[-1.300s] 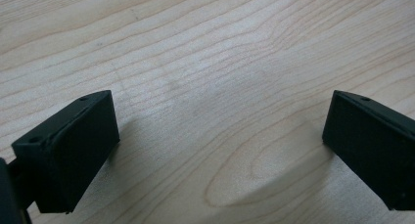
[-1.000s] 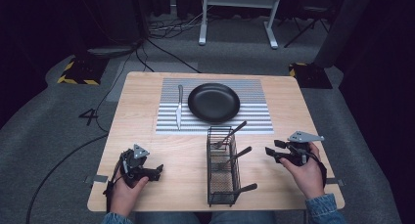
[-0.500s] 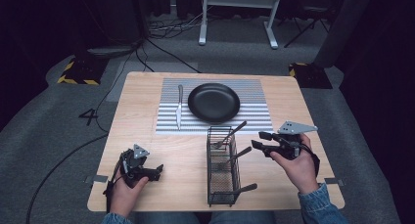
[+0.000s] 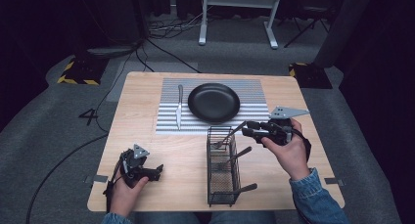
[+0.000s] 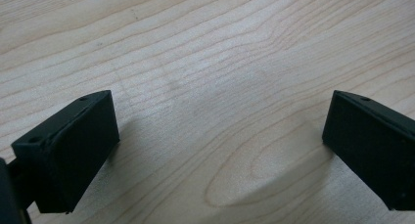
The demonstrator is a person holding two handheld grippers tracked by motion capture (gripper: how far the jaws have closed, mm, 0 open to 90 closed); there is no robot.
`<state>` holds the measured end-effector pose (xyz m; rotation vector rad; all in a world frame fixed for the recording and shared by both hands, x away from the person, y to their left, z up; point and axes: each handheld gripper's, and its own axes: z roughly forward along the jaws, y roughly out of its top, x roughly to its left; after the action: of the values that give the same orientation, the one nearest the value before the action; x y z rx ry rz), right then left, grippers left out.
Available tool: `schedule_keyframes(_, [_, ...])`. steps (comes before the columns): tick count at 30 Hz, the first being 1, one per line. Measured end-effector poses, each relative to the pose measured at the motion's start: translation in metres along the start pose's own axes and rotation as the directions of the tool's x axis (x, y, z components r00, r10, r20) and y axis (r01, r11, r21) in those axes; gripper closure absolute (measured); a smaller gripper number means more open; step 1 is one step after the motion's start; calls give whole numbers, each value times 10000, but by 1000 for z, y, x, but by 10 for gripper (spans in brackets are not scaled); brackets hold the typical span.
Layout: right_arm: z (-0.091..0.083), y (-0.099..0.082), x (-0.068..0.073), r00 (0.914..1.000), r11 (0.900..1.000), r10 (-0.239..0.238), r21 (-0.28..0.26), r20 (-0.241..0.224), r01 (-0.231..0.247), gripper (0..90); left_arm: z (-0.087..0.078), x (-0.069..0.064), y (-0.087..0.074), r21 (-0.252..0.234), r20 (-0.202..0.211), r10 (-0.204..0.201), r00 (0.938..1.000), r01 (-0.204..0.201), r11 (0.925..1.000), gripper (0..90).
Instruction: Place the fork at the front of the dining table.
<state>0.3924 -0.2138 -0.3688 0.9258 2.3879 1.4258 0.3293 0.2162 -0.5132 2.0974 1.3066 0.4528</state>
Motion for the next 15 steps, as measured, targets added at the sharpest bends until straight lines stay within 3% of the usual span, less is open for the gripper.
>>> schedule_keyframes(6, [15,4,3,9999,9986,-115,522,-12,115,687,0,0,0,-1,0,1,10000,-1,10000,3])
schedule_keyframes(10, [18,5,2,10000,9978,-42,654,-3,42,772,0,0,0,1,2,3,10000,-3,10000,4])
schedule_keyframes(15, [18,4,1,9997,9978,196,637,-127,-188,795,0,0,0,1,0,0,10000,0,10000,4])
